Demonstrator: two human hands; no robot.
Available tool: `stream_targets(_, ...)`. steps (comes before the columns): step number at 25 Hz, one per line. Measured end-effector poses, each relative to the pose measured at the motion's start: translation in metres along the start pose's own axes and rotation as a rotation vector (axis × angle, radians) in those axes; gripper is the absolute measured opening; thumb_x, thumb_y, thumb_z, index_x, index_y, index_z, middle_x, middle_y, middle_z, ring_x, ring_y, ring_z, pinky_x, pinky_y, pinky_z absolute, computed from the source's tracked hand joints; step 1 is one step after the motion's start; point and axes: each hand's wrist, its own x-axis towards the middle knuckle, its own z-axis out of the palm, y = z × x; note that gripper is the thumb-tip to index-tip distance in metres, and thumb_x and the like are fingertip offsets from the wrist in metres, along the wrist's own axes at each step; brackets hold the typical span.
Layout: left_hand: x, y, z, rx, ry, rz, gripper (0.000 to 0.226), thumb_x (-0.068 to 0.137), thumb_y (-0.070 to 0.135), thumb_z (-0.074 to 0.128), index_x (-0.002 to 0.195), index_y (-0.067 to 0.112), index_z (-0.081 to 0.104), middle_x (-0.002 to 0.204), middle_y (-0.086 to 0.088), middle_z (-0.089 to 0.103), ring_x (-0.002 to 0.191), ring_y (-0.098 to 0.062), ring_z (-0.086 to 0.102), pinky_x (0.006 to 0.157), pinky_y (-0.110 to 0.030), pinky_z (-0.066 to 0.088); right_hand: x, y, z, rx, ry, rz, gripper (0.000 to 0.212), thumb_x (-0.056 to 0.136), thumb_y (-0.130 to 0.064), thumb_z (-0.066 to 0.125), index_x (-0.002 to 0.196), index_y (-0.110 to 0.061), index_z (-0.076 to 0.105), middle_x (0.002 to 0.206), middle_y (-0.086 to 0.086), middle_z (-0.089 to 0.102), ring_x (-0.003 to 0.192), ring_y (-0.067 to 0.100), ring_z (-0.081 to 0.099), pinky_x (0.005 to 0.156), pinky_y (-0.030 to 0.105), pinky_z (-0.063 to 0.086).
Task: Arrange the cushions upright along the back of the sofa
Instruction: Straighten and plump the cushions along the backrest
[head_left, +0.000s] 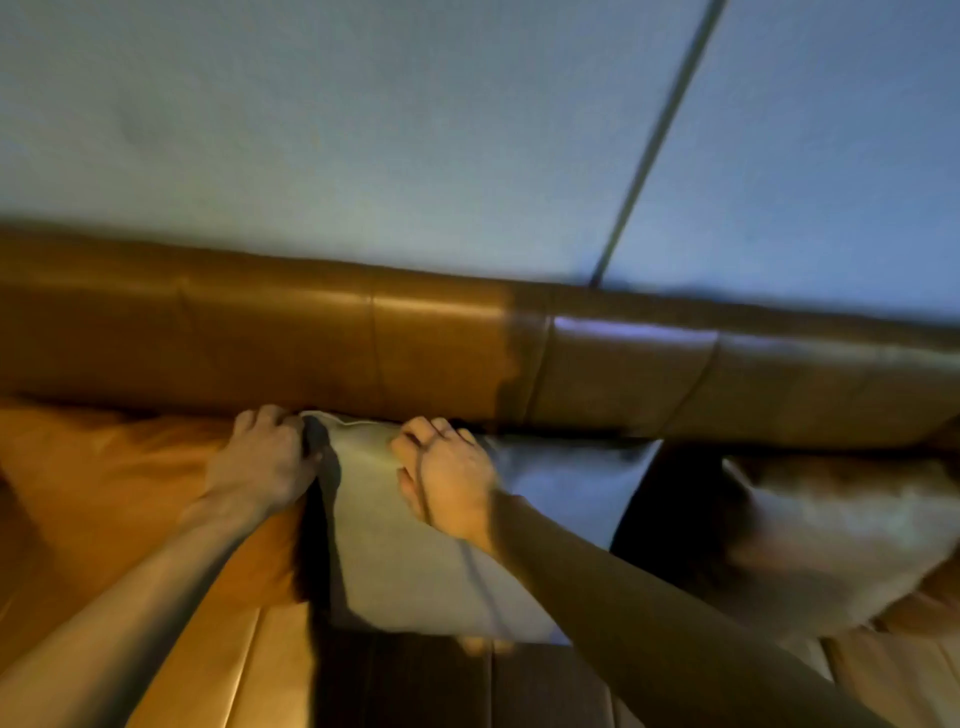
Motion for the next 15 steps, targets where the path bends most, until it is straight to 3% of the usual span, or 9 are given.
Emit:
stream_targets(3, -0.027, 0.03, -0.005, -0.055, 0.082, -0.102, 0.042, 0.095, 0.041, 0.047, 0.13, 0.017, 0.048, 0.13, -0.013, 0.043, 0.124, -0.037, 0.035, 0.096, -0.048, 0.041, -0.063, 0.049, -0.024, -0.054, -0.07, 0.071, 0.036, 0.093, -0.025, 0.049, 0.126, -0.01, 0.053, 0.132, 0.017, 0.047, 0.116, 0.036, 0.046, 0.089, 0.046, 0.04)
stream_targets(7, -0.04, 0.051, -0.008, -0.033, 0.046, -0.024, 0.049, 0.094, 0.041, 0.049, 0.138, 0.02, 0.044, 0.137, -0.013, 0.041, 0.129, -0.036, 0.036, 0.104, -0.044, 0.037, -0.116, 0.088, -0.046, -0.088, -0.155, 0.153, 0.043, 0.097, -0.027, 0.044, 0.136, -0.011, 0.044, 0.139, 0.018, 0.039, 0.123, 0.037, 0.038, 0.096, 0.05, 0.036)
stream_targets(12, -0.032, 0.073, 0.002, 0.029, -0.031, 0.134, 0.078, 0.085, 0.059, 0.056, 0.148, 0.024, 0.025, 0.155, -0.006, 0.021, 0.144, -0.031, 0.017, 0.118, -0.044, 0.02, -0.129, 0.12, -0.048, -0.075, -0.231, 0.292, 0.046, 0.096, -0.034, 0.047, 0.136, -0.011, 0.043, 0.135, 0.015, 0.039, 0.125, 0.036, 0.037, 0.101, 0.051, 0.036)
stream_targets(15, -0.023, 0.087, 0.009, 0.019, -0.1, 0.136, 0.095, 0.077, 0.067, 0.06, 0.151, 0.029, 0.013, 0.159, -0.004, 0.01, 0.147, -0.03, 0.008, 0.118, -0.051, 0.018, -0.125, 0.135, -0.044, -0.05, -0.18, 0.375, 0.048, 0.093, -0.039, 0.053, 0.133, -0.013, 0.045, 0.133, 0.012, 0.042, 0.124, 0.034, 0.039, 0.099, 0.048, 0.038)
